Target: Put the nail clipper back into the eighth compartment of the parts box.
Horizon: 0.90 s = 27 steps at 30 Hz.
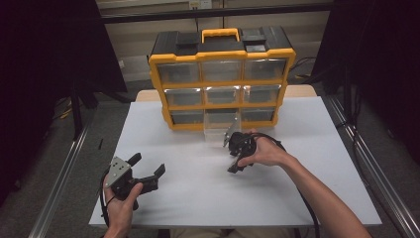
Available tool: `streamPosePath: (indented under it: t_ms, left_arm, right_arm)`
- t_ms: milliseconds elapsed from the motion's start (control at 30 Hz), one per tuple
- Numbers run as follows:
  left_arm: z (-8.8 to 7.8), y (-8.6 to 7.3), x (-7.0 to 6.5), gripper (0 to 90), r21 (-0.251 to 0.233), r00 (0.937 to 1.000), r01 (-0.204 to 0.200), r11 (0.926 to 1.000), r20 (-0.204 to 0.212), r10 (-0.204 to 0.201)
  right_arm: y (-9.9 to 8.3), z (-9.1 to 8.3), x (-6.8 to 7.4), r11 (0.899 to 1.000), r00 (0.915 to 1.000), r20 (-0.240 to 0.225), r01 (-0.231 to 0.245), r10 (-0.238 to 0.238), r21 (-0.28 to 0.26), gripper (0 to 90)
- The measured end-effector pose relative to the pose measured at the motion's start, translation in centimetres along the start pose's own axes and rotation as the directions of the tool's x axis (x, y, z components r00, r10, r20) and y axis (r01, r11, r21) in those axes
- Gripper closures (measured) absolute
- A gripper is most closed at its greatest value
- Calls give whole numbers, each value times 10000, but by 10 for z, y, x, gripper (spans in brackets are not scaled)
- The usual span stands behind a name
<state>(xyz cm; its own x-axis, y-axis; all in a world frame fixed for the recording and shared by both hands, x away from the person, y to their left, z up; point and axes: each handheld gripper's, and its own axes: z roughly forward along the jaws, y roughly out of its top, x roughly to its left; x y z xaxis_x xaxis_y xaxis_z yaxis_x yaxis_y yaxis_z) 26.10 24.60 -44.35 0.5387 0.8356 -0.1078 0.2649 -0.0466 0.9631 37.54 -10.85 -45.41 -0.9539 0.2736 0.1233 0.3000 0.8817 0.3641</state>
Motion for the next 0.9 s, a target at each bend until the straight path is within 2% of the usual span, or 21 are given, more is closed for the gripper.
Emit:
streamPosePath:
  t_ms: [33,133,200,233,300,367,400,433,533,567,633,700,767,800,900]
  left_arm:
    - [0,0,0,45,5,10000,-8,10000,-11,8]
    - [-1,1,2,45,-49,10000,-5,10000,-12,5]
    - [-1,1,1,43,-107,9999,105,9999,-107,-107]
    - [-2,1,2,43,-63,10000,35,10000,-76,-36]
    - [-1,0,2,43,-68,10000,50,10000,-16,-50]
    - [-1,1,1,43,-97,9999,90,9999,-76,-91]
    - [-2,1,2,43,-18,10000,-15,10000,-52,15]
    - [-2,1,2,43,-23,10000,-13,10000,-12,13]
    - [-2,1,2,43,-11,10000,-10,10000,-12,10]
    - [-1,0,2,43,-33,10000,-12,10000,4,12]
    - [-2,1,2,43,-43,10000,43,10000,-36,-43]
    - [-2,1,2,43,-78,10000,36,10000,-72,-37]
    - [-2,1,3,43,-67,10000,42,10000,-78,-43]
    - [-2,1,2,43,-65,9999,49,10000,-96,-49]
    - [-2,0,2,43,-61,9999,148,9999,0,-148]
  right_arm:
    - [0,1,0,9999,9999,89,134,-135,89,334]
    - [0,1,2,9997,9999,105,-36,34,260,381]
    - [-1,0,3,9997,10000,44,83,-84,237,436]
    - [-1,0,1,9995,9996,14,294,-294,121,464]
    - [-1,-1,2,9998,9999,-54,127,-126,170,487]
    - [-2,-2,1,9998,9998,-144,165,-163,150,516]
    - [-2,-2,0,9997,9996,-154,238,-237,107,527]
    - [-3,-2,1,9998,9997,-223,82,-78,171,536]
    - [-4,-2,1,9998,9995,-310,120,-116,148,570]
    - [-4,-2,0,9995,9991,-301,306,-303,123,572]
    - [-4,-3,2,9995,9996,-226,199,-194,237,609]
    - [-5,-3,1,9988,9982,-356,479,-474,138,655]
    - [-6,-3,2,9989,9987,-289,429,-423,184,671]
    - [-6,-4,4,9996,9997,-181,197,-193,223,687]
    - [-8,-3,2,9996,9997,-97,242,-241,125,723]
